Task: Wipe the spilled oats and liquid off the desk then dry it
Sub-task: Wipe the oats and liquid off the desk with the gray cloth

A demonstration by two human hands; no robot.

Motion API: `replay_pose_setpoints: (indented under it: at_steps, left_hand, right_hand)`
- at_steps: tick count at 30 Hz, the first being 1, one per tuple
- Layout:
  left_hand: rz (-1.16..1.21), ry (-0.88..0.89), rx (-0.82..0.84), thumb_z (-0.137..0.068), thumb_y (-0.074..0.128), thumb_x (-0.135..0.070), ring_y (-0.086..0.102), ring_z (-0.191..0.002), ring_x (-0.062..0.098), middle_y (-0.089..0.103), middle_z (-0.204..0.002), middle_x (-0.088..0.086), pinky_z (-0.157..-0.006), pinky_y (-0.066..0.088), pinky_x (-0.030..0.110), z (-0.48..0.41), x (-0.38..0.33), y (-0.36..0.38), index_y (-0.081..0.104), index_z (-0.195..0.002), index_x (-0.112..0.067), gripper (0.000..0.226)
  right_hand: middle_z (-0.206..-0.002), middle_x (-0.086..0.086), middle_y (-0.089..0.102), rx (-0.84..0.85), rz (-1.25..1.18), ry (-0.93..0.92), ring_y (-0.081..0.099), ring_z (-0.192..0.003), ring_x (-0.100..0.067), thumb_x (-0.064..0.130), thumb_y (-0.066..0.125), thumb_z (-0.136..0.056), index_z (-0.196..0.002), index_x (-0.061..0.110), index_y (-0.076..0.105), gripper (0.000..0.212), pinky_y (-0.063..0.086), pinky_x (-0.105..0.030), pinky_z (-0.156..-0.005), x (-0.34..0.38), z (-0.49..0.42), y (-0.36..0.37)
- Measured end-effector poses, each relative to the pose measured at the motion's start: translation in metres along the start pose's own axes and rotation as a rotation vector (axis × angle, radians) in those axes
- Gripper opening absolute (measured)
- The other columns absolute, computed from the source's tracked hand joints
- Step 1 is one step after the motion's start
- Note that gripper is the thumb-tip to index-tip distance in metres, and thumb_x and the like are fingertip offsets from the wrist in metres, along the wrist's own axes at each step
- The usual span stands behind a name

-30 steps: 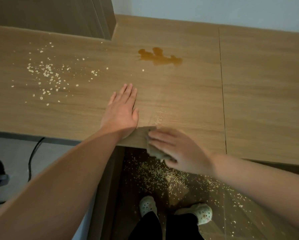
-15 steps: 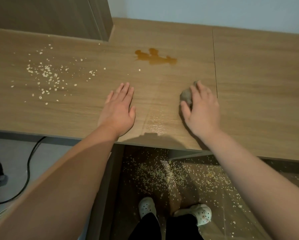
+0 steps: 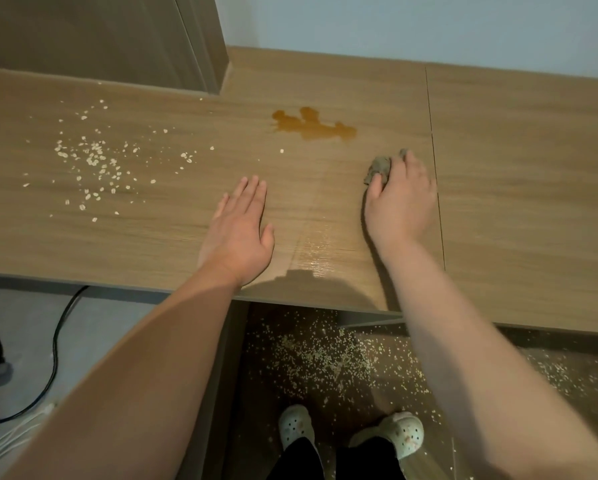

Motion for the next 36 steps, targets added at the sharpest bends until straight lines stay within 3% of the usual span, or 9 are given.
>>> replay_pose_setpoints:
  at_steps: [2,5,7,10,14,20,27,33,36]
  left_hand:
    - [0.006,-0.018,0.007,-0.101,0.033,-0.034,-0.01,-0.149,0.011,-0.006,-0.163,-0.001,-0.122,-0.005,0.033,-0.001,0.001,0.001,-0.001,-0.155,-0.017,0.066]
    - [0.022,-0.044,0.016,-0.101,0.033,-0.034,-0.011,-0.148,0.011,-0.007,-0.163,-0.001,-0.122,-0.005,0.035,-0.001,0.003,0.001,-0.003,-0.155,-0.016,0.068]
    - [0.054,-0.097,-0.005,-0.101,0.032,-0.034,-0.012,-0.148,0.012,-0.009,-0.163,-0.001,-0.123,-0.004,0.037,-0.001,0.006,-0.001,-0.006,-0.154,-0.016,0.068]
    - [0.069,-0.139,-0.014,-0.102,0.03,-0.036,-0.012,-0.148,0.013,-0.009,-0.163,0.0,-0.123,-0.004,0.038,-0.002,0.008,-0.002,-0.008,-0.154,-0.015,0.068]
    - [0.03,-0.211,-0.015,-0.101,0.026,-0.038,-0.013,-0.148,0.014,-0.012,-0.162,0.002,-0.12,-0.008,0.036,-0.003,0.011,-0.004,-0.009,-0.154,-0.013,0.068]
    - [-0.036,-0.216,0.047,-0.101,0.023,-0.041,-0.016,-0.148,0.013,-0.016,-0.161,0.0,-0.119,-0.011,0.037,-0.008,0.011,-0.002,-0.009,-0.154,-0.017,0.066]
    - [0.014,-0.212,0.001,-0.1,0.029,-0.037,-0.011,-0.149,0.013,-0.005,-0.163,0.001,-0.121,-0.007,0.037,-0.007,0.011,-0.004,0.004,-0.155,-0.017,0.065]
    - [0.039,-0.214,-0.009,-0.099,0.035,-0.034,-0.007,-0.15,0.013,-0.001,-0.164,0.0,-0.121,-0.004,0.037,-0.007,0.012,-0.006,0.007,-0.156,-0.017,0.065]
    - [0.061,-0.209,-0.034,-0.098,0.04,-0.029,-0.003,-0.15,0.014,0.005,-0.164,0.002,-0.121,-0.003,0.037,-0.007,0.011,-0.007,0.014,-0.156,-0.015,0.065]
  right_hand:
    - [-0.157,-0.01,0.032,0.039,0.006,-0.129,0.027,-0.145,-0.028,0.033,0.036,-0.1,-0.144,0.011,0.043,0.05,0.02,-0.048,-0.119,0.022,0.026,0.004]
    - [-0.157,-0.006,0.031,0.226,0.054,-0.622,0.027,-0.145,-0.025,0.039,0.033,-0.1,-0.146,0.016,0.04,0.052,0.016,-0.047,-0.12,0.026,0.061,0.001]
    - [-0.155,-0.006,0.035,0.266,0.038,-0.735,0.033,-0.142,-0.026,0.038,0.036,-0.099,-0.144,0.017,0.043,0.051,0.018,-0.049,-0.119,0.008,0.046,-0.004]
    - [-0.153,-0.011,0.039,0.106,0.023,-0.428,0.037,-0.139,-0.03,0.031,0.044,-0.099,-0.141,0.011,0.047,0.047,0.025,-0.052,-0.116,-0.015,-0.011,-0.005]
    - [-0.157,-0.013,0.03,0.012,-0.003,0.057,0.026,-0.145,-0.029,0.033,0.037,-0.101,-0.146,0.008,0.038,0.051,0.016,-0.046,-0.12,0.003,-0.051,0.002]
    - [-0.155,-0.015,0.032,0.142,0.045,-0.496,0.028,-0.145,-0.029,0.03,0.041,-0.1,-0.143,0.007,0.043,0.048,0.019,-0.047,-0.12,0.014,-0.013,-0.003]
    - [-0.154,-0.02,0.032,0.047,0.074,-0.127,0.027,-0.143,-0.034,0.029,0.036,-0.101,-0.141,0.0,0.04,0.05,0.022,-0.049,-0.118,0.011,-0.136,0.011]
    - [-0.157,-0.013,0.031,0.285,0.063,-0.818,0.025,-0.146,-0.028,0.034,0.042,-0.099,-0.142,0.009,0.044,0.05,0.022,-0.048,-0.119,0.042,-0.05,0.01]
    - [-0.158,-0.008,0.028,0.387,0.051,-0.924,0.023,-0.147,-0.024,0.033,0.044,-0.098,-0.143,0.014,0.043,0.049,0.018,-0.051,-0.12,0.017,-0.059,0.002]
Point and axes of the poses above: each hand's wrist, its own z-axis away from the middle knuckle, its own y-axis out of the palm, x = y × z, the point moved 5 cm from there along -z, towards the middle knuckle
